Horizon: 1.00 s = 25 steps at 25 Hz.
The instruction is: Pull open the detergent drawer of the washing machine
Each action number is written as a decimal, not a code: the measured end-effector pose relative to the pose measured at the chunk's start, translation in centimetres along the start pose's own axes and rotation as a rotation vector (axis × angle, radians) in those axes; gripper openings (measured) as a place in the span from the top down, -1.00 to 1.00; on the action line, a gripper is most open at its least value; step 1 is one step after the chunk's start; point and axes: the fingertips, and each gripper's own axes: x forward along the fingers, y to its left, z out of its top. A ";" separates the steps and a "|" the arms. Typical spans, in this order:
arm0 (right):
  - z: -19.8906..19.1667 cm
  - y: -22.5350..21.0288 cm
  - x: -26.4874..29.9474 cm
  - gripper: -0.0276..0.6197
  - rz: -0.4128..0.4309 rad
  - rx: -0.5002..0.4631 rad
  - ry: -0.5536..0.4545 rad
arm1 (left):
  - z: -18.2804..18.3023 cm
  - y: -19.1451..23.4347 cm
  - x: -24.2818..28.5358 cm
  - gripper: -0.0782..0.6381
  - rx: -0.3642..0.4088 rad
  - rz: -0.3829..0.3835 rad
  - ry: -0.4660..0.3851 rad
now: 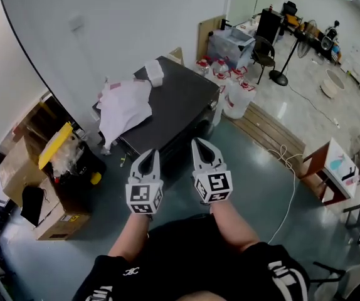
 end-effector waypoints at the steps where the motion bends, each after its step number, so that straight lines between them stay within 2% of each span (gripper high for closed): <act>1: 0.0 -0.3 0.8 0.92 0.027 0.000 -0.004 | 0.0 0.4 0.5 0.77 -0.006 0.026 -0.005; 8: -0.7 -1.6 4.5 0.92 0.237 0.023 -0.025 | -0.8 1.5 2.6 0.77 -0.054 0.210 -0.037; 11: -1.1 -2.1 5.1 0.92 0.299 0.035 -0.022 | -1.4 1.2 2.9 0.77 -0.055 0.273 -0.033; 18: -2.4 -1.6 6.2 0.92 0.383 0.081 -0.002 | -2.5 1.1 2.3 0.77 -0.065 0.360 0.002; 25: -3.3 -0.1 7.8 0.92 0.423 0.101 0.009 | -2.9 2.6 1.7 0.77 -0.061 0.398 0.005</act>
